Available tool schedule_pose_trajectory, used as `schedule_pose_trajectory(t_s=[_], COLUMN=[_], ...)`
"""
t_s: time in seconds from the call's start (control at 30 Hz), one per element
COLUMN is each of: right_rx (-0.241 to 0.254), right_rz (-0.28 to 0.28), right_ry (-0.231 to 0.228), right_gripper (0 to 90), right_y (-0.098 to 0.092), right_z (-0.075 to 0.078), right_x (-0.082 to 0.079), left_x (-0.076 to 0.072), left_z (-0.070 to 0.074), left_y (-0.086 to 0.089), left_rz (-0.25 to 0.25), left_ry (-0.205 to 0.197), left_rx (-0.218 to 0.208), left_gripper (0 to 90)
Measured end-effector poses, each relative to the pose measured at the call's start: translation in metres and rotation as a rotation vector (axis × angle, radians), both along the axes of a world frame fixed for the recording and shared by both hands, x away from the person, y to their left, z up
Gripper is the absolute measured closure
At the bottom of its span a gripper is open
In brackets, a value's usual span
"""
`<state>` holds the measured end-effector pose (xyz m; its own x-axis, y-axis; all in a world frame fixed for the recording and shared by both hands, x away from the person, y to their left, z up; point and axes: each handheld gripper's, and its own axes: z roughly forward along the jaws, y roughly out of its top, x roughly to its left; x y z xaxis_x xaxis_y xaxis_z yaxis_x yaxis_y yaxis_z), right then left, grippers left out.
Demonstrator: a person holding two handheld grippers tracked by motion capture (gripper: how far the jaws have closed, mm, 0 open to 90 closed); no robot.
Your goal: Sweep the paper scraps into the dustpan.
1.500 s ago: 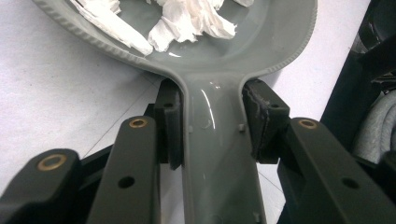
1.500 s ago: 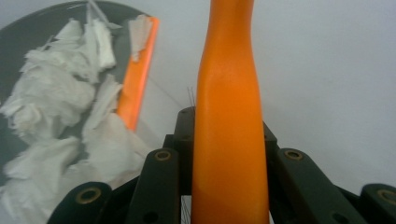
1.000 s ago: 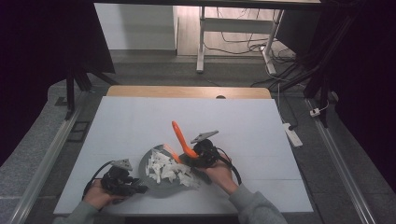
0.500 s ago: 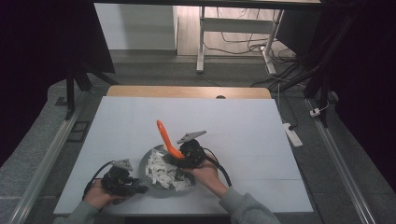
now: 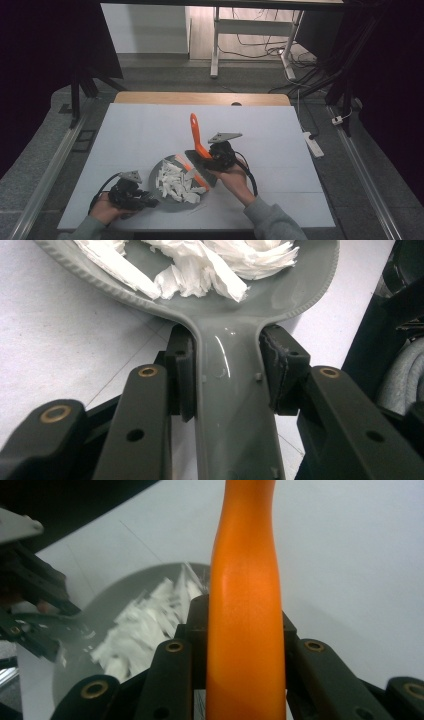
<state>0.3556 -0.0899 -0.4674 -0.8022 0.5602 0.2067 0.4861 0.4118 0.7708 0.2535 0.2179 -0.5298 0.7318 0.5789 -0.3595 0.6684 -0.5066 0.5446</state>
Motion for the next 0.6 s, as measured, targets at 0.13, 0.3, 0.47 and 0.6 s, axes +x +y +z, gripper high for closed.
schedule_pose_trajectory(t_s=[0.13,0.3,0.47,0.6], right_rx=[-0.029,-0.071,-0.082,-0.087], right_rz=[0.008,0.0,-0.048,-0.059], right_ry=[0.003,0.021,0.045,0.053], right_gripper=[71.5,71.5,71.5,71.5], right_y=[-0.016,-0.033,-0.046,-0.052], right_z=[-0.005,-0.01,-0.014,-0.017], right_x=[-0.003,-0.006,-0.001,-0.001], left_x=[0.0,0.001,0.001,0.0], left_z=[0.0,0.0,0.0,0.0], left_y=[0.0,0.001,0.011,0.024], left_rz=[0.0,0.005,0.02,0.028], left_ry=[-0.001,-0.003,-0.004,-0.008], left_rx=[-0.001,-0.001,-0.006,-0.036], left_gripper=[60.9,60.8,61.0,61.1])
